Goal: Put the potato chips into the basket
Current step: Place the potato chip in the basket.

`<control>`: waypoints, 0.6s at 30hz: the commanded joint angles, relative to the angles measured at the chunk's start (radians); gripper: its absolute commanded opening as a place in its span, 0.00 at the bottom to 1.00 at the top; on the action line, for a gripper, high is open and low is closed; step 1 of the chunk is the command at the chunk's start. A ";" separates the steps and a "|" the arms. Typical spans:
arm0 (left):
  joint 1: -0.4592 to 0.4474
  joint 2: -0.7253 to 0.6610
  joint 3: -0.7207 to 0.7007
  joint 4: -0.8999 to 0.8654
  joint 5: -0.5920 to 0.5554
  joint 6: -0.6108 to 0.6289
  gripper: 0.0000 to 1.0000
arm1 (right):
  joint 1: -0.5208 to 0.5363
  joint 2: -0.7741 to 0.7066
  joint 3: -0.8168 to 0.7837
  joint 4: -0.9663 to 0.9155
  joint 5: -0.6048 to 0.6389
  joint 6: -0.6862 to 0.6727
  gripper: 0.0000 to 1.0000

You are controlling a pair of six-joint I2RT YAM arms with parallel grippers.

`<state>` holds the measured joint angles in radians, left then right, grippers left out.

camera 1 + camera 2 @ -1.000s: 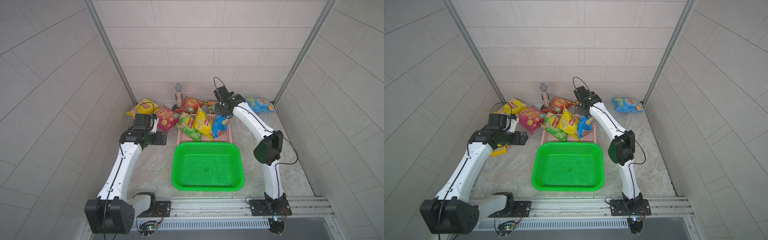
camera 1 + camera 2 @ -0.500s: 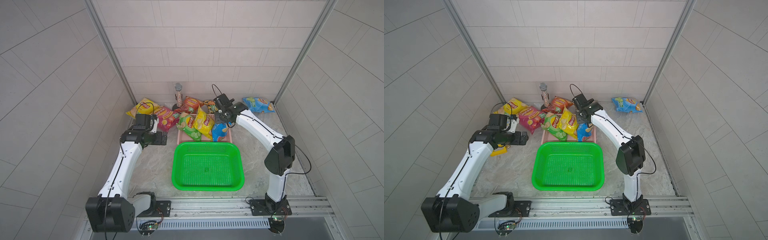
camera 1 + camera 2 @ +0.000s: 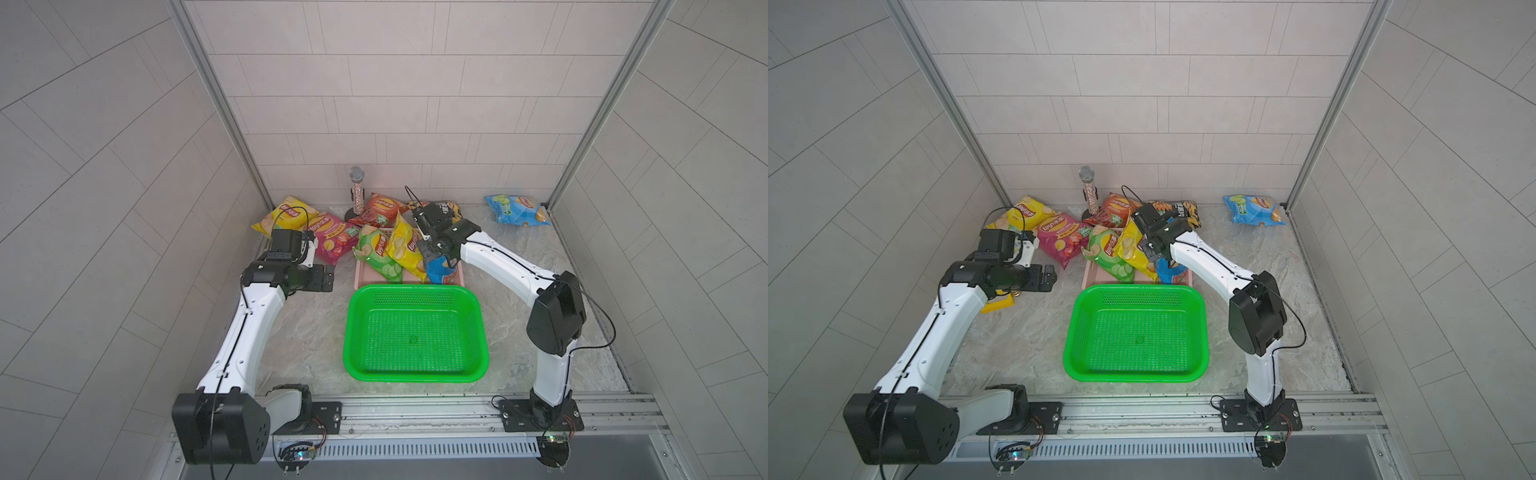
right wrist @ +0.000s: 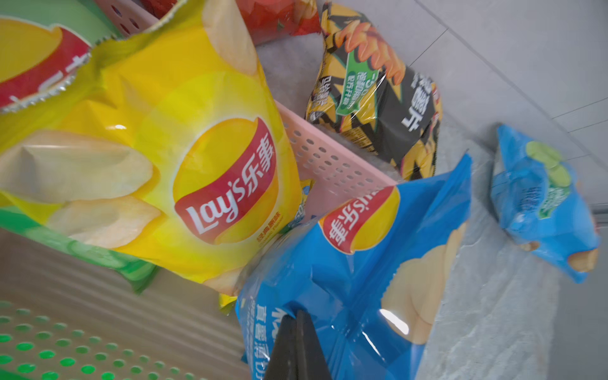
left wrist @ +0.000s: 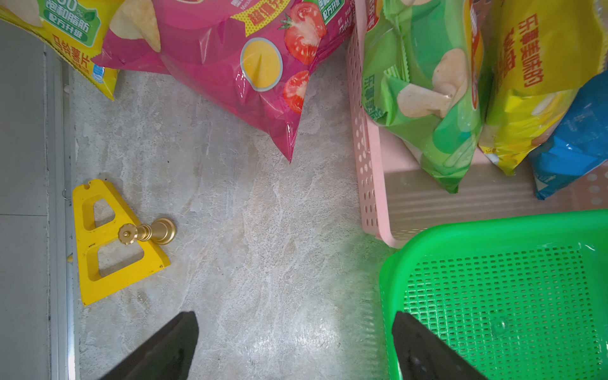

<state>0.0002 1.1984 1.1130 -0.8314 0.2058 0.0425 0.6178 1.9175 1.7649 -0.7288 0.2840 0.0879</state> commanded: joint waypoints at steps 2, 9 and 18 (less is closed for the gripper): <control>0.009 0.004 -0.010 0.003 -0.002 0.001 1.00 | 0.031 -0.010 -0.023 0.099 0.212 -0.151 0.00; 0.012 0.006 -0.017 0.002 0.000 -0.001 1.00 | 0.039 0.057 0.018 0.135 0.253 -0.247 0.00; 0.016 0.001 -0.024 0.010 0.005 -0.004 1.00 | 0.039 0.075 0.007 0.147 0.209 -0.243 0.00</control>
<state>0.0090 1.2011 1.0992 -0.8234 0.2070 0.0414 0.6548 1.9907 1.7634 -0.5831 0.4942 -0.1574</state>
